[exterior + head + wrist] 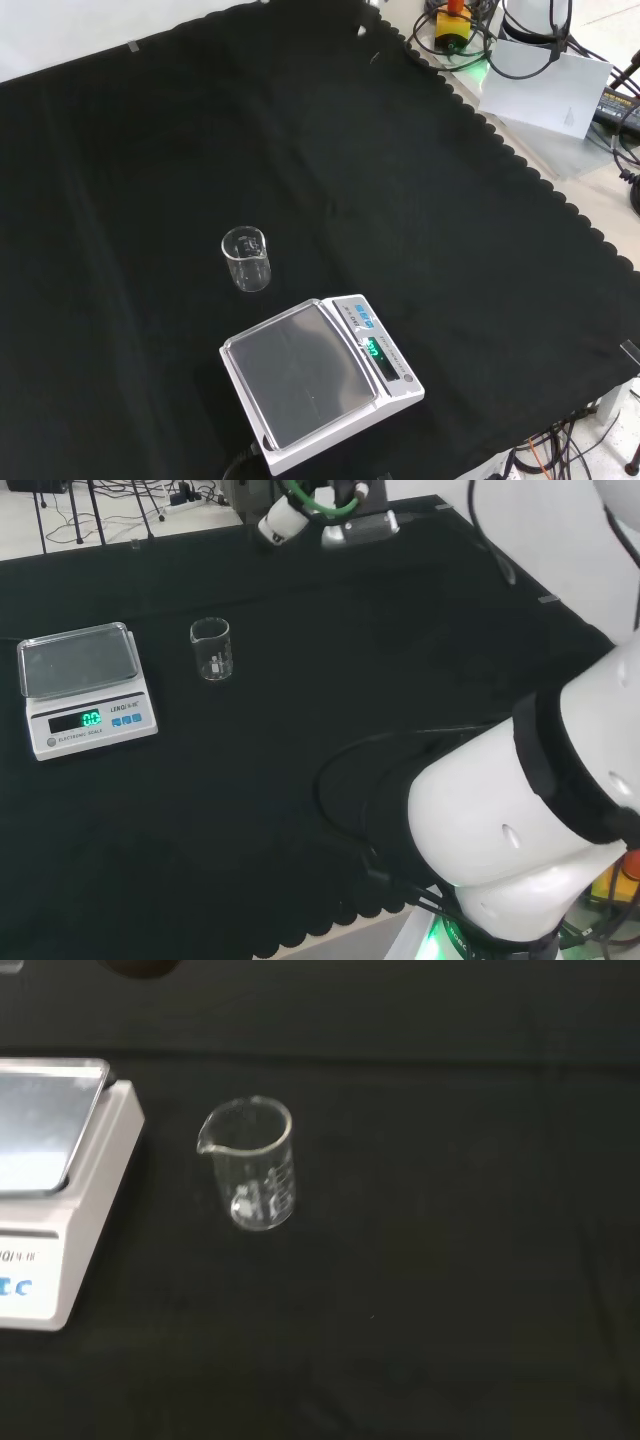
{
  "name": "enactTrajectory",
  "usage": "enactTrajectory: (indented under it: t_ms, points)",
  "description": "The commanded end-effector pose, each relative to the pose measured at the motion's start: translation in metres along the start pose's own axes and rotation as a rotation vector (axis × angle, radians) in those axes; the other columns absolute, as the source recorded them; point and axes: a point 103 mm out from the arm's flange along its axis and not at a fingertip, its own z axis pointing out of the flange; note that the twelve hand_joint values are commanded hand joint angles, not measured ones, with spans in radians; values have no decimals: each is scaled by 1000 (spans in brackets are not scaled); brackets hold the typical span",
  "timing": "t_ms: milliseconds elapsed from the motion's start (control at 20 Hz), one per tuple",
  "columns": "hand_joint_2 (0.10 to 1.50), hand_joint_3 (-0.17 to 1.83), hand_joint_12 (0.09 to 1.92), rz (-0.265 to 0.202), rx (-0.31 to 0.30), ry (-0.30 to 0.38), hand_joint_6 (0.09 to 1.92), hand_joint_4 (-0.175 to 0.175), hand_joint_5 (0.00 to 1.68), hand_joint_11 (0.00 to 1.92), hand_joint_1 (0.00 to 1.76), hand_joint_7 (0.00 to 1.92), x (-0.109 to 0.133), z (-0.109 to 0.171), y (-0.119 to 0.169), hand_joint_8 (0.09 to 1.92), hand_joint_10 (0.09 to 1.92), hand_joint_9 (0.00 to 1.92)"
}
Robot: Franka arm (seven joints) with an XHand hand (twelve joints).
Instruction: Pick up the beaker.
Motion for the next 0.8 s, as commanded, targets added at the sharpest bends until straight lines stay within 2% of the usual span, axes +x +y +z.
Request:
enactTrajectory:
  t_ms: [50, 500, 800]
  points:
    - [924, -157, 1004, -85, 29, -21, 87, 7, 20, 0, 692, 0, 29, 23, 46, 634, 892, 24]
    - [925, -157, 996, -146, 103, -32, 87, 7, 16, 0, 694, 0, 46, 63, 103, 627, 891, 22]
    - [927, -159, 983, -169, 141, -37, 87, 10, 1, 0, 694, 0, 41, 88, 135, 599, 889, 14]
